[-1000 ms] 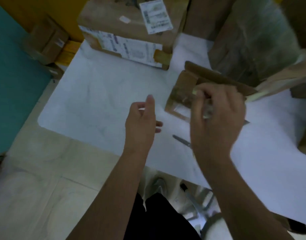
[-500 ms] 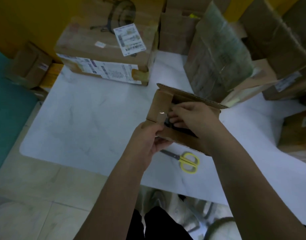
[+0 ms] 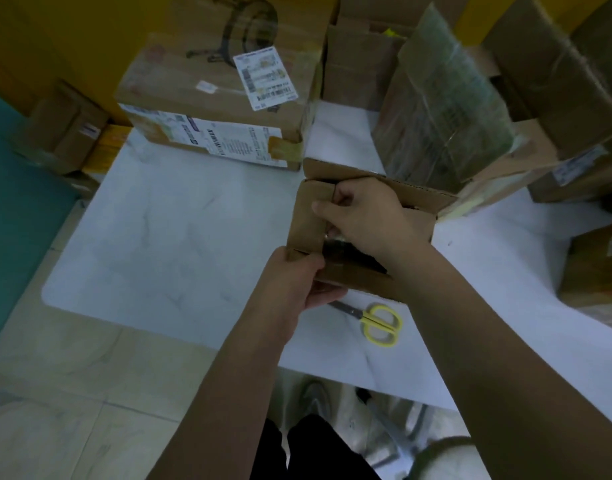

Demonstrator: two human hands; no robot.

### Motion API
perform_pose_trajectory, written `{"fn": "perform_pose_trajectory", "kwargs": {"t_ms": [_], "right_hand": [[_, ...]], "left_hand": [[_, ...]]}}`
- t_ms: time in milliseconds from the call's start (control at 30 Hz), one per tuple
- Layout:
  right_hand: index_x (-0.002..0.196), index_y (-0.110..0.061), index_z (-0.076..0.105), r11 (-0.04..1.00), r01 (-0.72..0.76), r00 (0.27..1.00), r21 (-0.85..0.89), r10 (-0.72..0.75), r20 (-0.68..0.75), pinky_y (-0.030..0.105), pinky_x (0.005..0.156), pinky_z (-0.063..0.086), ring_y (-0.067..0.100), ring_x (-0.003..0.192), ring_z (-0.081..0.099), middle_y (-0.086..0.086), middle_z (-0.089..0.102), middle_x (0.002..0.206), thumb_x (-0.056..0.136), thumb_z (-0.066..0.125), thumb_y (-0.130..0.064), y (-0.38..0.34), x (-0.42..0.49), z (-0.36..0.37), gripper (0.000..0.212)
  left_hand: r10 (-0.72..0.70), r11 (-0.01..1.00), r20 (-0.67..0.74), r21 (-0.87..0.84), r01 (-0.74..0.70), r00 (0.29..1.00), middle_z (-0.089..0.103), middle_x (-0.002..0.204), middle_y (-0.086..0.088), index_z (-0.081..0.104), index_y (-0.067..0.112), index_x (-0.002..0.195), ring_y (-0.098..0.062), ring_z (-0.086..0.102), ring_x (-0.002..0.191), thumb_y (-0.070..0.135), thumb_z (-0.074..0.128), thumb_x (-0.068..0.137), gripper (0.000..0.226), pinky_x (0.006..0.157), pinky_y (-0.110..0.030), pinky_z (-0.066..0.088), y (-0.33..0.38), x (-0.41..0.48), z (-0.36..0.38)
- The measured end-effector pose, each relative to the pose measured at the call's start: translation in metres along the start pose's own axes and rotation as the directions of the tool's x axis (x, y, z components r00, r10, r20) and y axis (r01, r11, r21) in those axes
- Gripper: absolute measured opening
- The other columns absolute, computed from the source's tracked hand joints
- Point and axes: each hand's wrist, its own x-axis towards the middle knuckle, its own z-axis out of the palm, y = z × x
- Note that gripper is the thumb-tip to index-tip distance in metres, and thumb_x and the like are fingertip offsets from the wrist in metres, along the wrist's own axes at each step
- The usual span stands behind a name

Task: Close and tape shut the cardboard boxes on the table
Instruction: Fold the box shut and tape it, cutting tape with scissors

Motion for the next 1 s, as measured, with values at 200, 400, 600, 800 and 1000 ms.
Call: {"fn": "perform_pose_trajectory", "kwargs": {"t_ms": [200, 400, 600, 800, 1000], "right_hand": [[0.099, 0.003, 0.066, 0.991, -0.087, 0.994, 0.1, 0.08, 0.072, 0.027, 0.068, 0.058, 0.012, 0.059, 0.066, 0.012, 0.074, 0.08, 0.095, 0.064, -0.029, 0.006, 0.01, -0.004, 0.032], [0.088, -0.015, 0.073, 0.989, 0.089, 0.96, -0.121, -0.053, 0.274, 0.027, 0.073, 0.053, 0.008, 0.079, 0.066, -0.004, 0.073, 0.084, 0.086, 0.072, -0.041, 0.017, -0.002, -0.013, 0.026], [0.078, -0.017, 0.071, 0.947, 0.174, 0.982, -0.271, -0.148, 0.114, 0.016, 0.051, 0.042, 0.004, 0.064, 0.059, -0.007, 0.066, 0.071, 0.084, 0.075, -0.038, 0.02, -0.004, -0.012, 0.022], [0.091, -0.017, 0.07, 0.785, 0.243, 0.97, -0.57, -0.178, 0.168, 0.039, 0.076, 0.054, 0.019, 0.082, 0.063, 0.003, 0.067, 0.085, 0.095, 0.059, -0.03, 0.012, -0.009, -0.01, 0.017], [0.087, -0.019, 0.074, 0.715, 0.405, 0.872, -0.57, -0.489, 0.007, 0.037, 0.066, 0.05, 0.018, 0.083, 0.054, -0.001, 0.066, 0.079, 0.089, 0.068, -0.021, 0.025, -0.017, -0.009, 0.007]], "left_hand": [[0.062, 0.997, -0.019, 0.047, -0.061, 0.998, 0.072, 0.096, -0.021, 0.056, -0.003, 0.111, -0.026, 0.074, 0.078, 0.008, 0.07, 0.088, 0.029, 0.068, -0.036, 0.062, 0.001, -0.001, -0.007], [0.035, 0.994, 0.027, 0.105, -0.038, 0.999, 0.073, 0.1, -0.018, 0.056, -0.002, 0.117, -0.027, 0.074, 0.087, 0.018, 0.073, 0.087, 0.04, 0.075, -0.035, 0.062, 0.012, -0.002, -0.01], [0.287, 0.59, -0.124, 0.804, -0.073, 0.95, 0.058, 0.12, -0.007, 0.057, 0.009, 0.124, -0.025, 0.058, 0.113, 0.064, 0.058, 0.085, 0.068, 0.092, -0.032, 0.047, 0.045, 0.013, -0.006], [0.076, 0.626, 0.027, 0.777, -0.069, 0.997, 0.067, 0.114, -0.003, 0.061, 0.017, 0.115, -0.018, 0.065, 0.097, 0.053, 0.064, 0.087, 0.046, 0.068, -0.03, 0.058, 0.076, 0.045, 0.005], [0.035, 0.718, -0.016, 0.696, -0.014, 0.999, 0.066, 0.099, -0.004, 0.058, 0.013, 0.113, -0.017, 0.065, 0.081, 0.039, 0.068, 0.088, 0.037, 0.046, -0.024, 0.051, 0.084, 0.058, 0.014]]}}
